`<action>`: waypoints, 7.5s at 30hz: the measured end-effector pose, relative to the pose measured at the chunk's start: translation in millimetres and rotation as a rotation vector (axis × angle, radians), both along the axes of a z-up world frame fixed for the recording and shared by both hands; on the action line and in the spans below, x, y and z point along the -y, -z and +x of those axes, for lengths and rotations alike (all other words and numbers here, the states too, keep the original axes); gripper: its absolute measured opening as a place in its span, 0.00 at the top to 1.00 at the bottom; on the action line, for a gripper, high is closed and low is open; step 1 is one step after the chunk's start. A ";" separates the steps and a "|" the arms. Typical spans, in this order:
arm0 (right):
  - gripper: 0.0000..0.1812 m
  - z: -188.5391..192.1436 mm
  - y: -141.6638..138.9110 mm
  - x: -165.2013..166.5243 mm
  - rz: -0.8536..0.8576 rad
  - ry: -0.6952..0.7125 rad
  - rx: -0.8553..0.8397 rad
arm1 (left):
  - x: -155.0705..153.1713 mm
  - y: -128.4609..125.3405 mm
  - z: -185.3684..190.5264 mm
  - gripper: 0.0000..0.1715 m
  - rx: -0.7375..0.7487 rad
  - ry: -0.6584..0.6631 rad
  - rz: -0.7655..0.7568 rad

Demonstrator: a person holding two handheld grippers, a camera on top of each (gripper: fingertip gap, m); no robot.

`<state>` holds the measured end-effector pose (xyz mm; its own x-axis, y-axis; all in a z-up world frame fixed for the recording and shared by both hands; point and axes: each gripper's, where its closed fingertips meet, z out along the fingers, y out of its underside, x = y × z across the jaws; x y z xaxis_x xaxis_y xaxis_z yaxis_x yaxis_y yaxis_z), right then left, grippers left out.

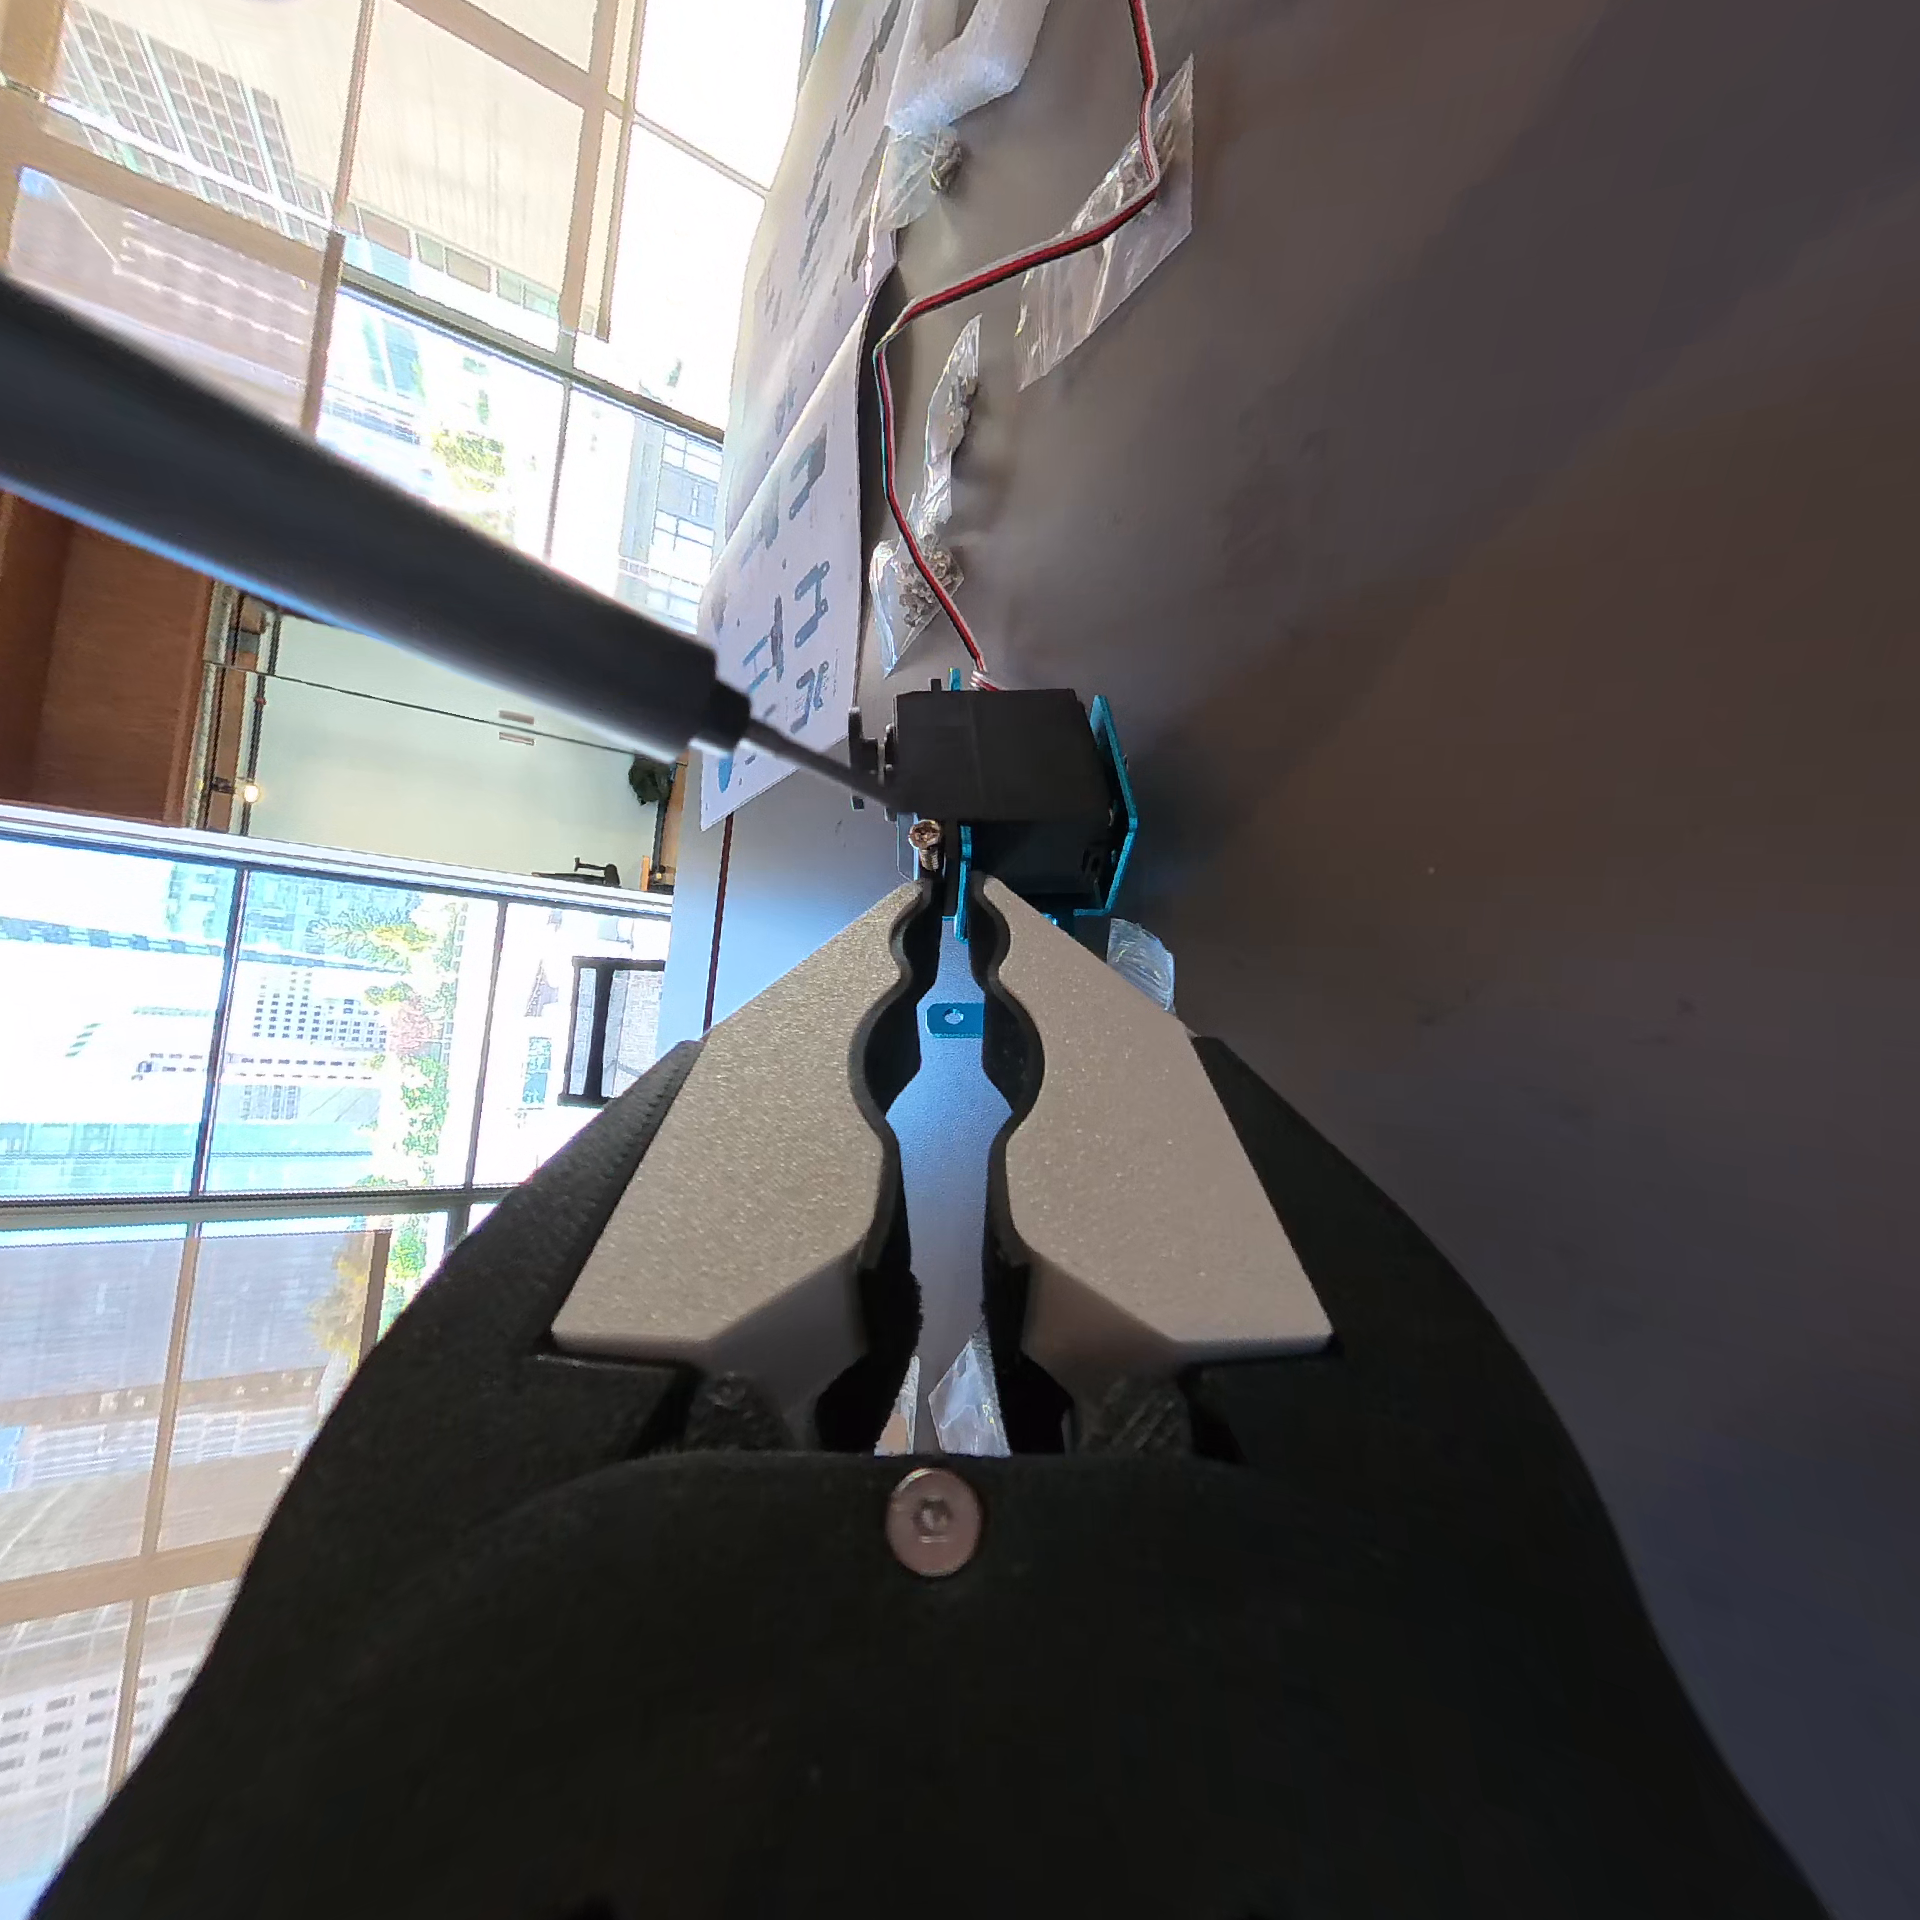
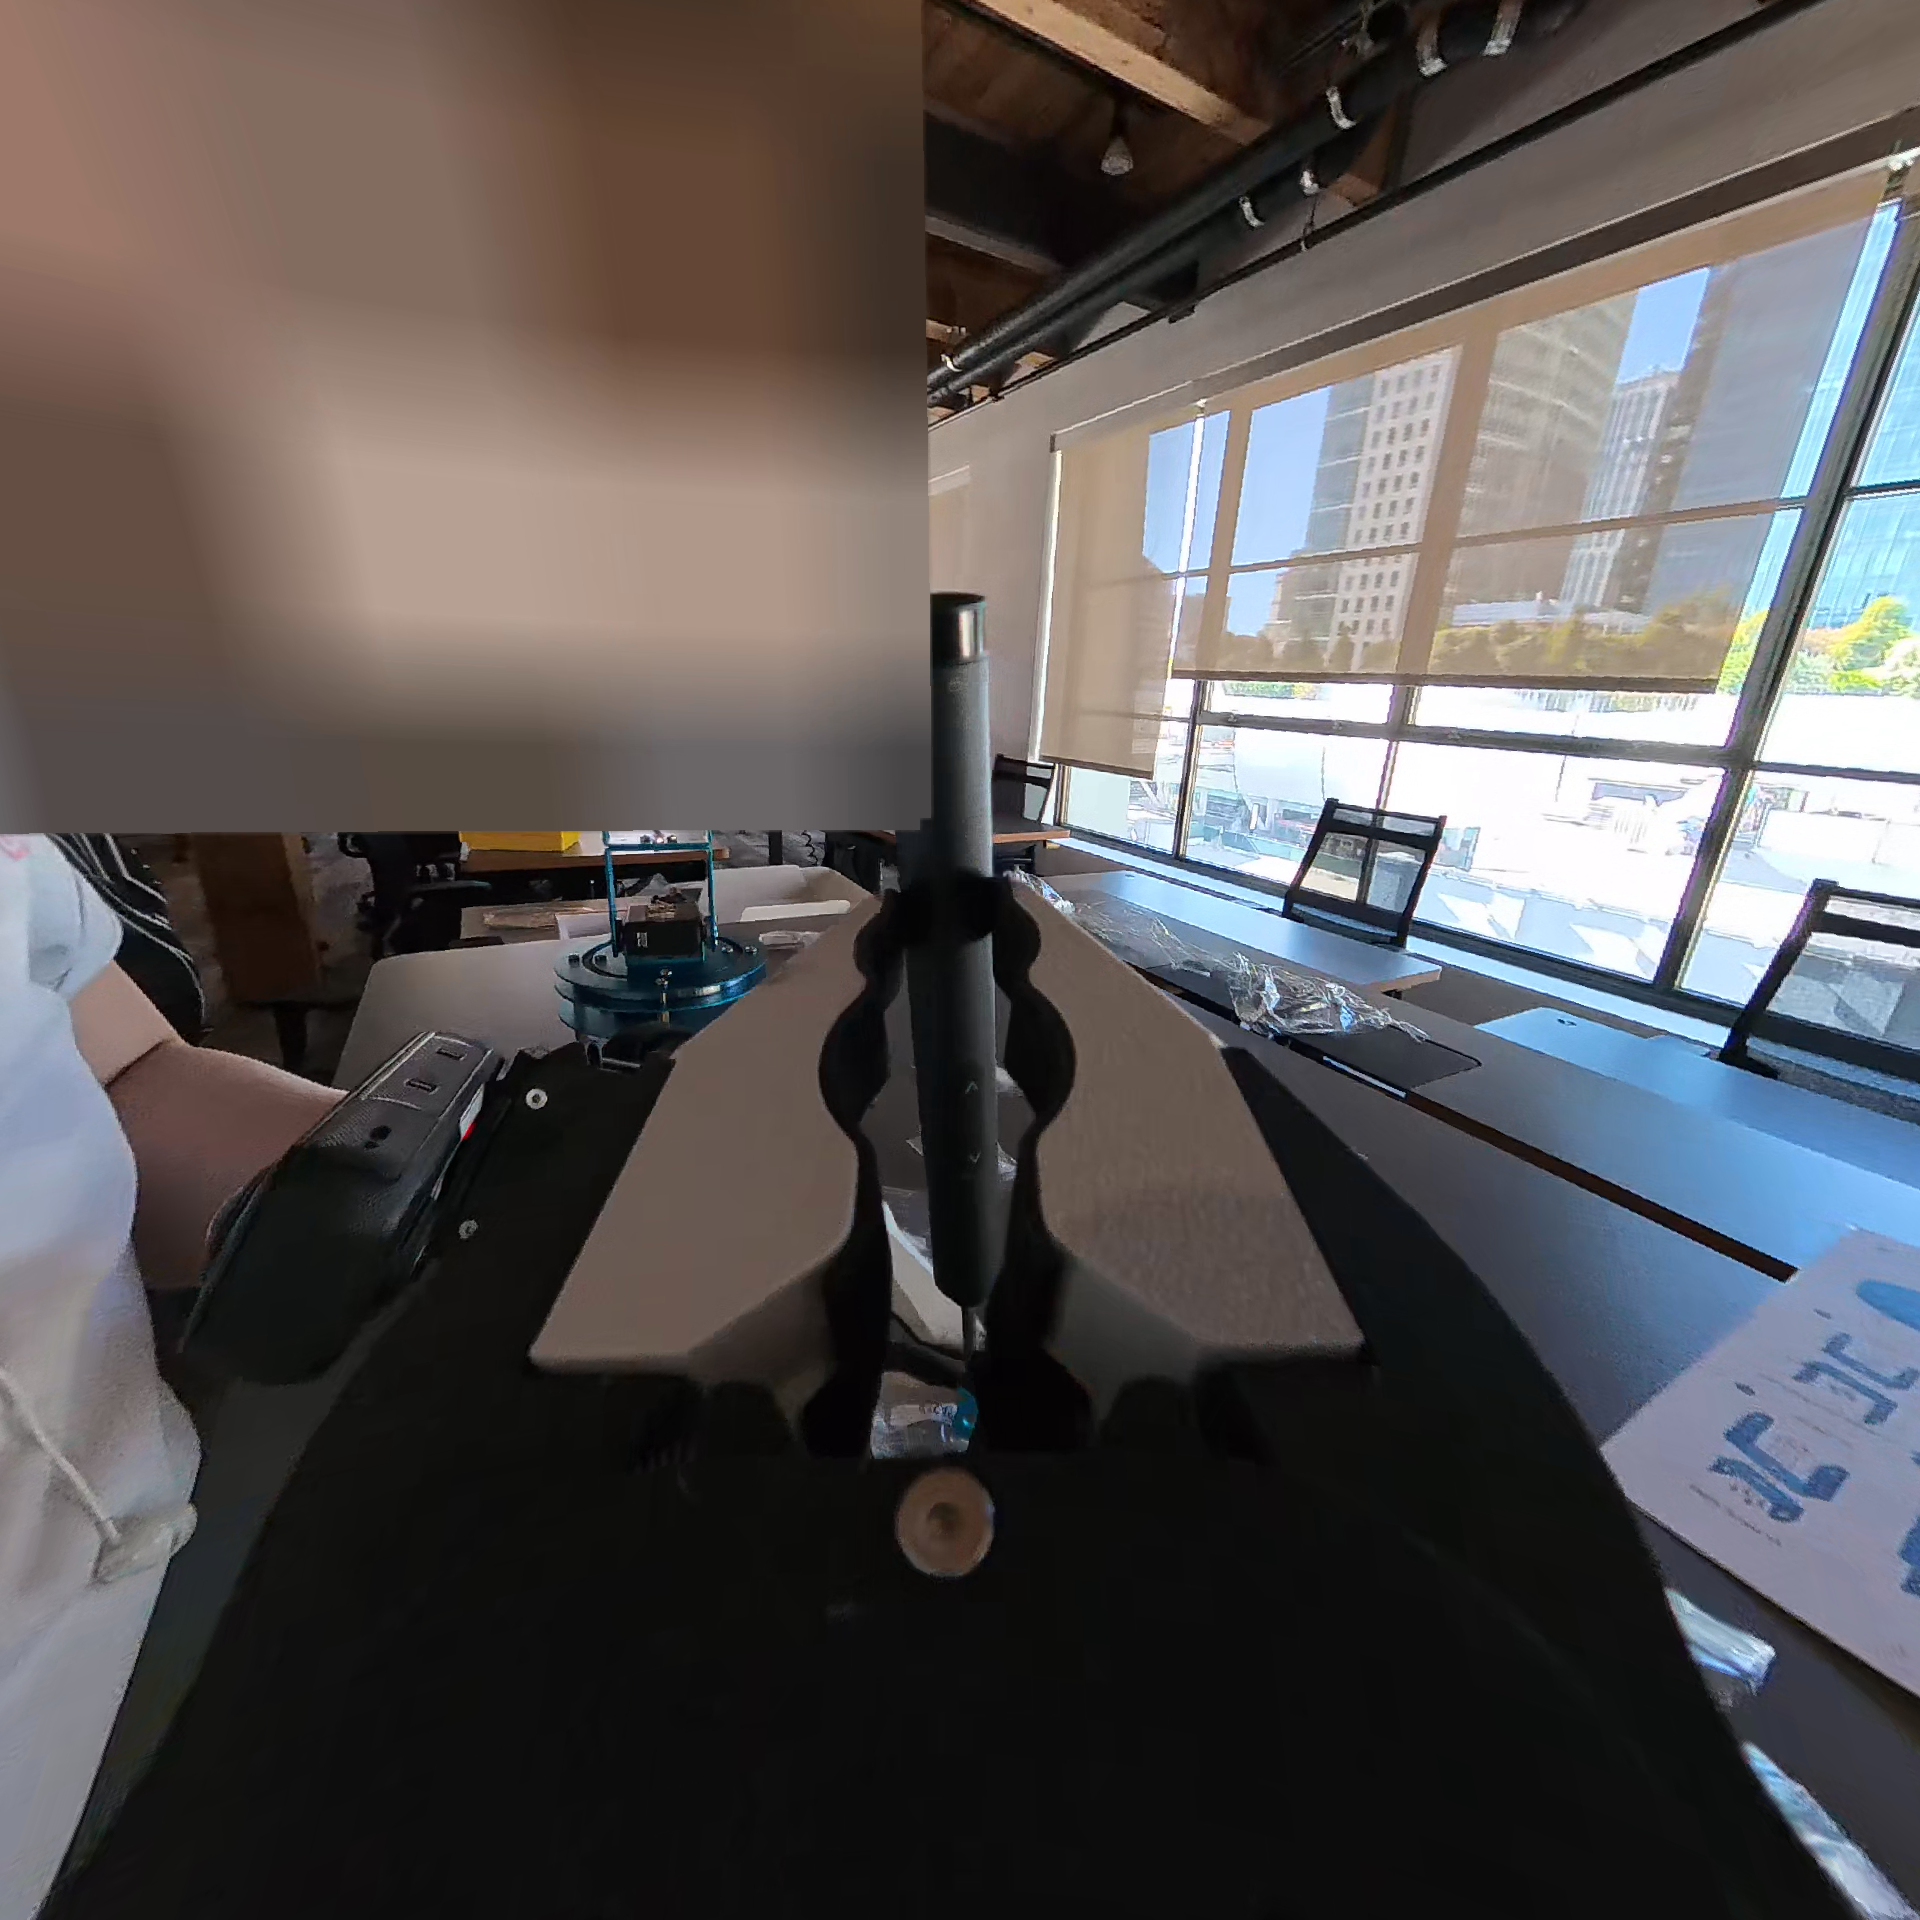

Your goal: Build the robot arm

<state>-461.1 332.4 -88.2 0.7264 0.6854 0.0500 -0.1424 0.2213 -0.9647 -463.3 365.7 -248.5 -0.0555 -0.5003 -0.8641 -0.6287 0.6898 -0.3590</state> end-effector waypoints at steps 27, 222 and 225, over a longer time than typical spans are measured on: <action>0.91 -10.5 2.9 -5.4 0.014 -0.026 0.058 | -0.6 -1.2 -0.7 0.98 -0.001 -0.004 0.002; 0.91 -14.9 32.5 -67.3 -0.384 0.138 0.323 | -2.8 -72.3 10.8 0.78 0.497 0.093 -1.059; 0.91 -15.0 32.4 -66.8 -0.386 0.137 0.319 | -4.7 -81.7 13.6 0.81 0.522 0.113 -1.090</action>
<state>-476.1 399.2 -120.6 0.8009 0.5971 0.0462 0.1774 -0.1629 -0.9706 -449.7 370.4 -166.8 0.0833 -0.9937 0.0755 -0.1913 -0.0903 -0.9774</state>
